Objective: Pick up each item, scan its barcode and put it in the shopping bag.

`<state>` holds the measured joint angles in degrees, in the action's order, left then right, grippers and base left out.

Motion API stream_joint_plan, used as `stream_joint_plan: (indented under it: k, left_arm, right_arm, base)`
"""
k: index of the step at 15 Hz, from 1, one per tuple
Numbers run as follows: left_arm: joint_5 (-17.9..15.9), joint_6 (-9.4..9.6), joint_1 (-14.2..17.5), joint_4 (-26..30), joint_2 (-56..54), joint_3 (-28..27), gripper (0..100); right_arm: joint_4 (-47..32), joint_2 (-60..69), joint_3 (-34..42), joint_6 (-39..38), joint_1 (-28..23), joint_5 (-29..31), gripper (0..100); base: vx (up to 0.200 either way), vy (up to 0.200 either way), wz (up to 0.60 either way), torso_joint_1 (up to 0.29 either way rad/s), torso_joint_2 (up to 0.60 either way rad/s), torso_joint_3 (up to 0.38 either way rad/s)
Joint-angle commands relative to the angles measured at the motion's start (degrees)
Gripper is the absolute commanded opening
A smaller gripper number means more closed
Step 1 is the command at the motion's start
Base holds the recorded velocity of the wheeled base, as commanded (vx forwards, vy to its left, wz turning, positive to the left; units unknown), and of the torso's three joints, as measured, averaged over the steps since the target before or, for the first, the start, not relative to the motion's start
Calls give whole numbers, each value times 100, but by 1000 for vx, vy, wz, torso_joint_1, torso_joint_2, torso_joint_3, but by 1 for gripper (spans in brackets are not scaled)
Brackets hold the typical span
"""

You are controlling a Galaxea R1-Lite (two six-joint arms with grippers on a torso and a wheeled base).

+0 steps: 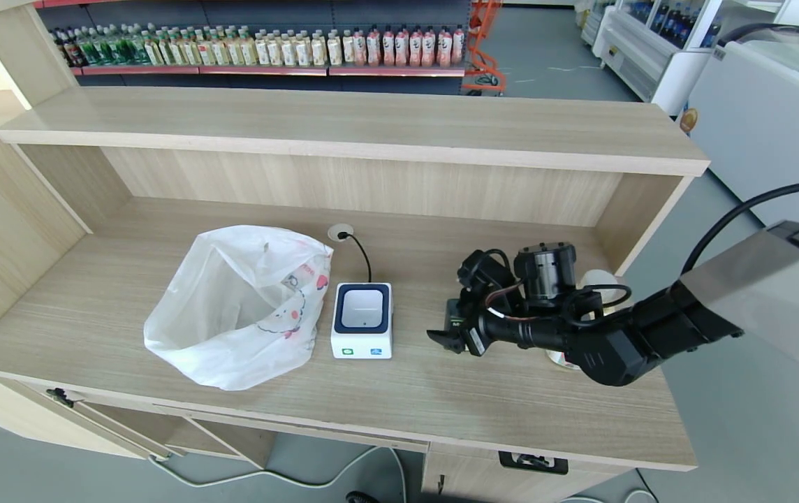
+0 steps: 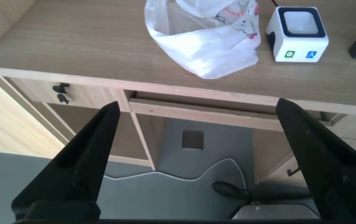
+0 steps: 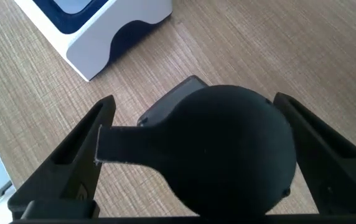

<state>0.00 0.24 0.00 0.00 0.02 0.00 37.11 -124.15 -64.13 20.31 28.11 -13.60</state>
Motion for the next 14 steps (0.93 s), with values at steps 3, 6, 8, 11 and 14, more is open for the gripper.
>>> stream_joint_plan:
  k: [3, 6, 8, 11, 14]
  left_arm:
    - [0, 2, 0, 0, -2, 0, 100]
    - [0, 2, 0, 0, -2, 0, 100]
    - [0, 2, 0, 0, -2, 0, 100]
    - [0, 2, 0, 0, -2, 0, 100]
    - [0, 2, 0, 0, -2, 0, 100]
  right_arm:
    - [-2, -259, -82, 149, 1, 7, 100]
    - [7, -329, -143, 201, 1, -28, 100]
    - [60, -320, -161, 166, 1, -230, 0]
    - [60, -250, -178, 166, -7, -230, 0]
    - [68, -4, -46, 131, -51, -248, 0]
  base:
    - [0, 0, 0, 0, 0, 0]
    - [0, 0, 0, 0, 0, 0]
    - [0, 0, 0, 0, 0, 0]
    - [0, 0, 0, 0, 0, 0]
    - [0, 0, 0, 0, 0, 0]
